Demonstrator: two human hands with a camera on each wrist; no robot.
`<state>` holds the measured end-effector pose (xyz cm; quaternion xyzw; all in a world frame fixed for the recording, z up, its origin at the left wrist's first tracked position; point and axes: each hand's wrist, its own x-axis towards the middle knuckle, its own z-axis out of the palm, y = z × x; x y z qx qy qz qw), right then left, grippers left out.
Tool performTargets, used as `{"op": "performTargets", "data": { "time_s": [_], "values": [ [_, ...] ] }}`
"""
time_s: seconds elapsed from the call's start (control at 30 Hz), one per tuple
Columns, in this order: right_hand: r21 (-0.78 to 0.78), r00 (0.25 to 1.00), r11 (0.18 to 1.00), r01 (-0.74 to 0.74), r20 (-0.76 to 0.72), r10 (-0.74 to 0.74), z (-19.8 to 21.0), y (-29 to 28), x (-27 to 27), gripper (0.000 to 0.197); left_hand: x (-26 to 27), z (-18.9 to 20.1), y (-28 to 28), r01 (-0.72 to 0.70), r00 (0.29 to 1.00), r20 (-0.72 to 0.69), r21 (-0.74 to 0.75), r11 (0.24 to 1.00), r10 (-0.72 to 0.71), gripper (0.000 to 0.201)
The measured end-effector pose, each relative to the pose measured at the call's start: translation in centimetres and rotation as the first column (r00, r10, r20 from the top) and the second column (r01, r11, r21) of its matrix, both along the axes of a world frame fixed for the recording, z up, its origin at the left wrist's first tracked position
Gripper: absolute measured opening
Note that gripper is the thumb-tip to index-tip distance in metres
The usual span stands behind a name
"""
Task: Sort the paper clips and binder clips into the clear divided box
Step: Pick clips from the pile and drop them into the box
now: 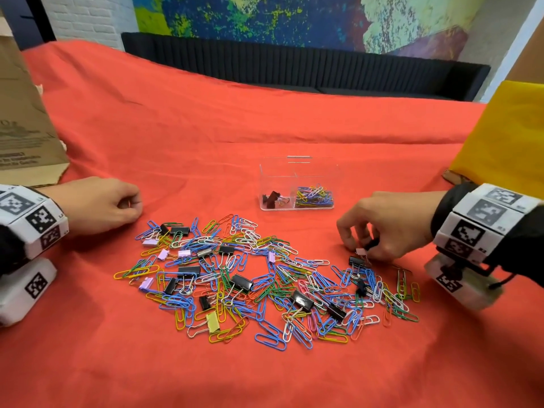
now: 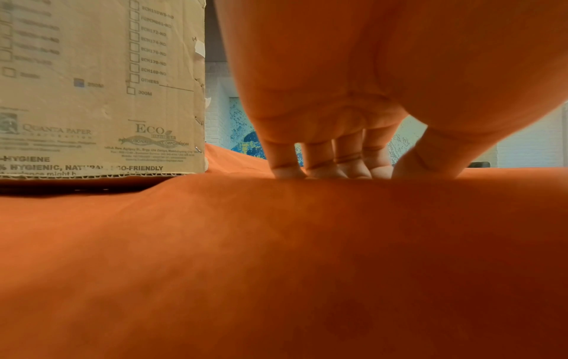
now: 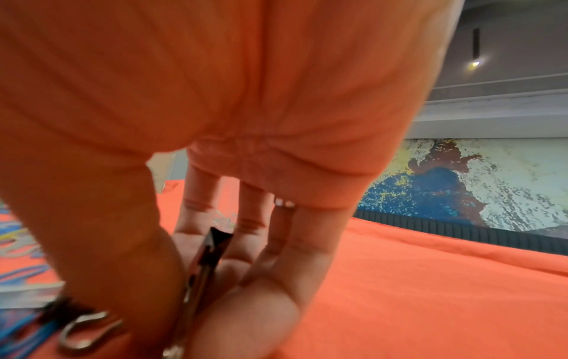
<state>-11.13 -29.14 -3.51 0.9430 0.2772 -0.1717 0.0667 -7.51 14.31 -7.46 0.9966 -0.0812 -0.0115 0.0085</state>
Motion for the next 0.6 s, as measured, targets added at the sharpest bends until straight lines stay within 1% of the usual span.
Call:
{"op": "performTargets", "data": {
  "time_s": [0.1,0.2,0.27,0.4,0.5,0.53,0.6],
  "values": [
    [-0.014,1.000,1.000,0.006,-0.017,-0.006,0.1,0.2,0.2,0.018,-0.1,0.1,0.0,0.001,1.000,0.000,0.003,1.000,-0.001,0.012],
    [0.042,0.999,0.999,0.024,-0.038,-0.023,0.6,0.5,0.6,0.011,-0.2,0.2,-0.2,-0.003,1.000,-0.008,0.001,1.000,0.003,0.012],
    [0.076,0.998,0.996,0.044,-0.058,-0.040,1.3,0.7,1.0,0.011,-0.2,0.2,-0.2,-0.004,1.000,-0.008,0.000,1.000,0.004,0.011],
    [0.057,0.995,0.997,0.056,-0.082,-0.051,2.5,0.9,1.1,0.023,-0.2,0.3,-0.1,-0.011,1.000,-0.011,-0.004,1.000,0.011,0.012],
    [0.013,0.991,1.000,0.029,-0.132,-0.027,2.0,1.1,0.3,0.029,-0.1,0.2,0.0,-0.014,1.000,-0.014,-0.005,1.000,0.013,0.011],
    [-0.002,0.991,1.000,0.022,-0.129,-0.022,1.7,1.1,0.1,0.030,-0.2,0.2,0.0,-0.012,1.000,-0.013,-0.007,1.000,0.012,0.011],
    [-0.019,0.997,1.000,0.007,-0.073,-0.008,0.9,1.1,-0.2,0.032,-0.2,0.3,-0.1,-0.013,1.000,-0.013,-0.011,1.000,0.013,0.011]
  ]
}}
